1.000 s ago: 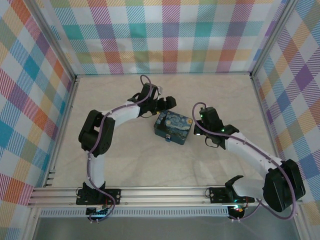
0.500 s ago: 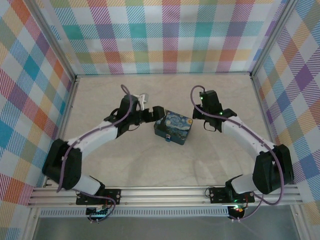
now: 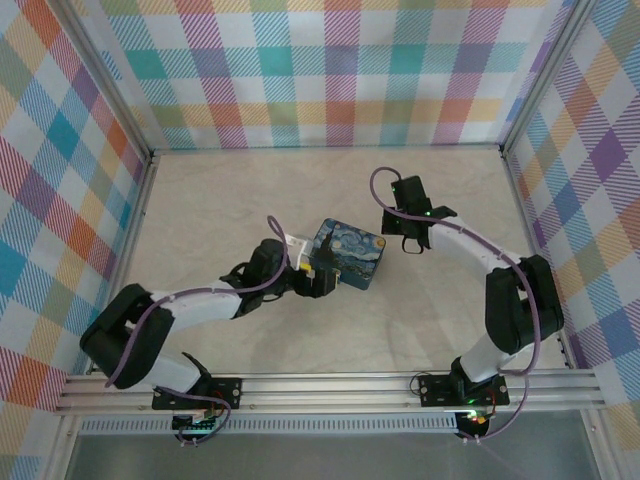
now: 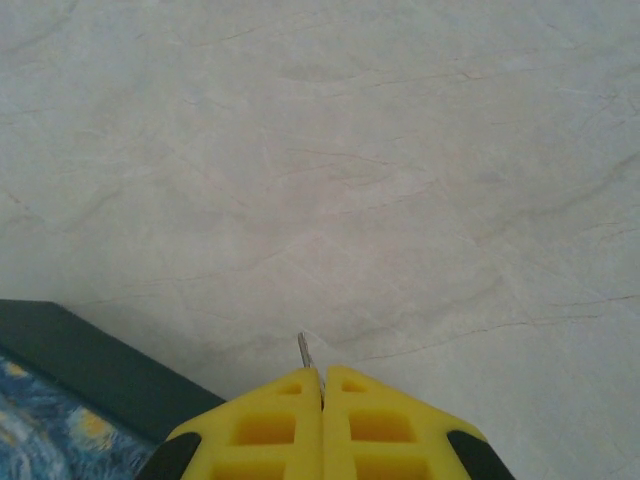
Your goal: Unlock a padlock with a key
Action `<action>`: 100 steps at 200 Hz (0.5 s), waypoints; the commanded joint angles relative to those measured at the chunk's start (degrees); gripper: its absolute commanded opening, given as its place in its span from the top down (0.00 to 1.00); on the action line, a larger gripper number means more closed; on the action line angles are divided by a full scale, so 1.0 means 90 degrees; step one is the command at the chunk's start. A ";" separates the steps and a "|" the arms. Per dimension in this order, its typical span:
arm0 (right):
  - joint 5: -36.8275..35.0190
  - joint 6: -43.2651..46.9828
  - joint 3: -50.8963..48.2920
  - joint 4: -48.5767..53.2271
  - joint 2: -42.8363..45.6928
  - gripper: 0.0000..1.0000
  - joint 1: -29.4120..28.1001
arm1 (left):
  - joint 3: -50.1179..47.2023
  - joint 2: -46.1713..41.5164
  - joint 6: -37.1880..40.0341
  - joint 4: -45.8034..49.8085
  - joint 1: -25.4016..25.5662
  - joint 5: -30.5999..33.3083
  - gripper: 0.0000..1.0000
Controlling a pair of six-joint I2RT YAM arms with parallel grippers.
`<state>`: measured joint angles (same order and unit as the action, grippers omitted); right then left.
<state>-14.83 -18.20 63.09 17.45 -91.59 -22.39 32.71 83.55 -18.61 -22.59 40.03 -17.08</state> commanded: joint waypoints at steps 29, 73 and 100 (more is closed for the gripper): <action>-0.0457 -0.0376 -0.0183 -0.0348 -0.0309 1.00 0.0077 | -0.0294 0.0893 0.0435 -0.1986 0.0473 0.0492 0.00; -0.0163 -0.0669 -0.0395 -0.0595 -0.0463 1.00 0.0066 | -0.0294 0.1492 0.0582 -0.2663 0.0643 0.0817 0.00; -0.0127 -0.0759 -0.0481 -0.0674 -0.0497 1.00 0.0013 | -0.0172 0.1891 0.0700 -0.2925 0.0824 0.1044 0.00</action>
<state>-16.71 -23.09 59.51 14.11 -95.77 -22.09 30.41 97.89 -14.83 -43.42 45.43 -10.33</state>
